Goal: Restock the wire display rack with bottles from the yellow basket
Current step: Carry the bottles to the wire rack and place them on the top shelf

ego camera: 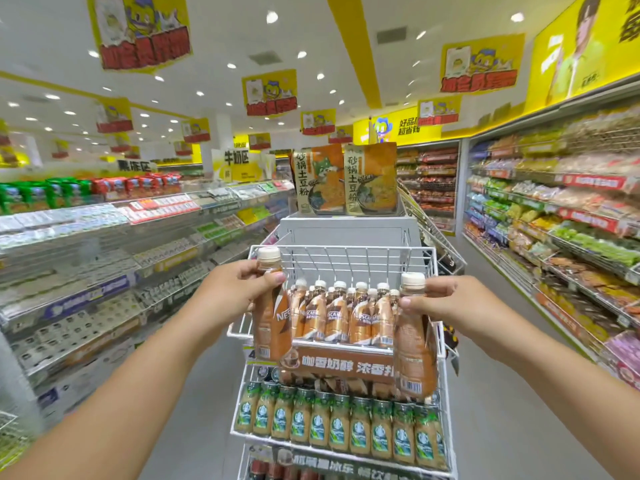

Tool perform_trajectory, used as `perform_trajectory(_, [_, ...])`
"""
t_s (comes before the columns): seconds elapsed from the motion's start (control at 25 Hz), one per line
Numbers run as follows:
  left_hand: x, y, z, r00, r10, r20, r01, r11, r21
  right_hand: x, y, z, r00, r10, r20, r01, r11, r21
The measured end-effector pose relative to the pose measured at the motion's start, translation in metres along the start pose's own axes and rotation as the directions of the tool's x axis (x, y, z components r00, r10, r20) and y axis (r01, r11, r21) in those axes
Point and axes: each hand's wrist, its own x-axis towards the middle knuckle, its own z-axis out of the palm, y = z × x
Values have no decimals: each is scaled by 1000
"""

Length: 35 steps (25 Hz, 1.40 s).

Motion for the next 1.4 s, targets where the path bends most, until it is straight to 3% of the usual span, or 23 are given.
perform_trajectory(0.48, [204,-109,-18,991,-59,120,60,998,-8,139,55,9,962,155,-224,-166,986,-32])
perform_trajectory(0.96, [275,-189,5,947,-195,256,185,981,63,205,40,101,975,152,-159,-153,988,4])
perform_trajectory(1.24, [279,-217,25,943,-279,180,255,956,144,219,47,123,983,149,-105,-149,989,6])
perform_trajectory(1.4, [276,-220,35,967,-245,73,224,949,221,220,47,128,983,167,-78,-165,986,30])
